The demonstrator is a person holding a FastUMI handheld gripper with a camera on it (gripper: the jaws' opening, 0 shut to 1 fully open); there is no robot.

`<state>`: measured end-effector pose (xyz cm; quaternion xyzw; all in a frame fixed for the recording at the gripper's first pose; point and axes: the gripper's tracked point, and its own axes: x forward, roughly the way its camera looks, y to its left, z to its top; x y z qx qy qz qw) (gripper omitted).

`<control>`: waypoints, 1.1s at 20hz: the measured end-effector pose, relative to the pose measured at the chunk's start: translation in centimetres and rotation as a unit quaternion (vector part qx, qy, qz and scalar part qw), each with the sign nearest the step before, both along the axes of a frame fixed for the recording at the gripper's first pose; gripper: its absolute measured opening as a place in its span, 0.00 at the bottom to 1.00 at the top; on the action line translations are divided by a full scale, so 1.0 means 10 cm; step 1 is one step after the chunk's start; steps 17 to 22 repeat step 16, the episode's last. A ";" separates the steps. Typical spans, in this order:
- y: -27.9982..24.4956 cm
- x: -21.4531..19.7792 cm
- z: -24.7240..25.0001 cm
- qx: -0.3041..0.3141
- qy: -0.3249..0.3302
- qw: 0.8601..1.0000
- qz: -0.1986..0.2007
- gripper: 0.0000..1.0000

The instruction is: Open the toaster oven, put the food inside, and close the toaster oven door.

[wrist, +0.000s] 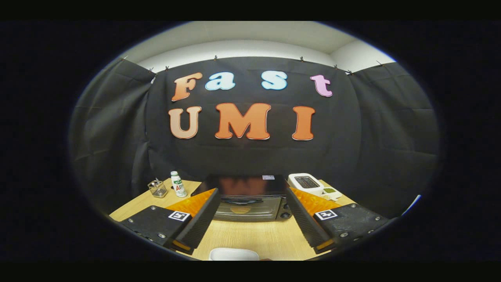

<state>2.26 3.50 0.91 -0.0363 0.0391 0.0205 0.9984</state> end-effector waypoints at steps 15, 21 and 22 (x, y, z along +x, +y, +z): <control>-0.27 -0.37 0.11 0.014 -0.024 1.000 -0.009 1.00; -0.28 -0.37 0.10 0.013 -0.023 1.000 -0.010 1.00; -0.28 -0.37 0.10 0.013 -0.023 1.000 -0.010 1.00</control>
